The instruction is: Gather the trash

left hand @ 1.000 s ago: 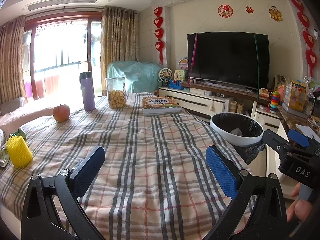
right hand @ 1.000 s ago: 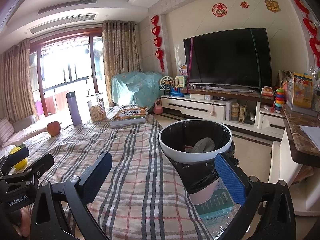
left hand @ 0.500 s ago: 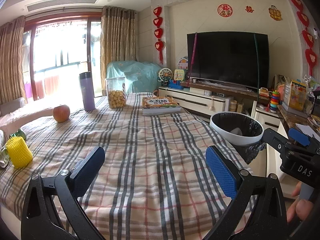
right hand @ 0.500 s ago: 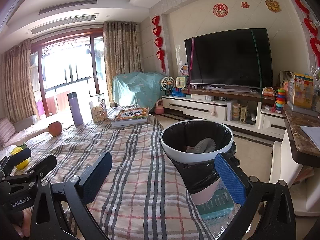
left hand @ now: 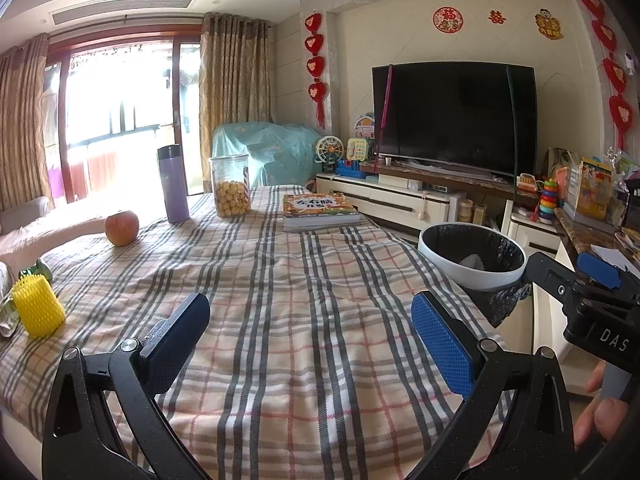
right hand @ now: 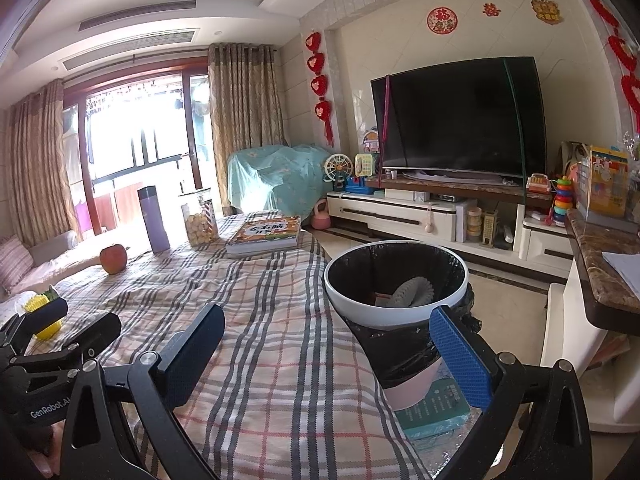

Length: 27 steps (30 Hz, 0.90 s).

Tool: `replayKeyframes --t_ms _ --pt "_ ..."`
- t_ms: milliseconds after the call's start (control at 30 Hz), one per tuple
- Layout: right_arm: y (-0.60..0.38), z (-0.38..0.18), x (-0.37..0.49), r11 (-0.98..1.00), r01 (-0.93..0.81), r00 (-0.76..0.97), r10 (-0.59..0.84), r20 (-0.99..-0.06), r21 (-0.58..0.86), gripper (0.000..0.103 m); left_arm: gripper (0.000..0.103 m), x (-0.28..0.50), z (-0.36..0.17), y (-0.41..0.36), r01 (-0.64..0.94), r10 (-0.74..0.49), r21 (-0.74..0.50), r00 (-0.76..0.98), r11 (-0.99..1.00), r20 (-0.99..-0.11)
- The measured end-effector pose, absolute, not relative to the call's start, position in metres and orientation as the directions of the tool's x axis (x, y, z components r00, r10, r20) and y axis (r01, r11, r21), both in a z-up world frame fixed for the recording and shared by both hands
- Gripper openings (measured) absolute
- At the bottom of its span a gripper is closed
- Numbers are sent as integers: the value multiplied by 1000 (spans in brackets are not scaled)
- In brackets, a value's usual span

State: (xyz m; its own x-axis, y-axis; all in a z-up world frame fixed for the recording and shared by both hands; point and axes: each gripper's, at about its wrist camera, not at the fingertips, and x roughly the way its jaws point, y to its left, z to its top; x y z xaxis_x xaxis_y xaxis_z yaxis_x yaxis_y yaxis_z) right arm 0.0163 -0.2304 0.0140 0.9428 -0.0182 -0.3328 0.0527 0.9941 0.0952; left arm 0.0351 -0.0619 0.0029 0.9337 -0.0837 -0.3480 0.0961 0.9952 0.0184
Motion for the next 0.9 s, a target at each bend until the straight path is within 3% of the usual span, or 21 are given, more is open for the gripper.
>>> replayKeyframes --t_ms 900 --pt "-234 16 18 993 32 938 9 -347 112 103 103 43 2 -60 105 -89 24 926 994 -367"
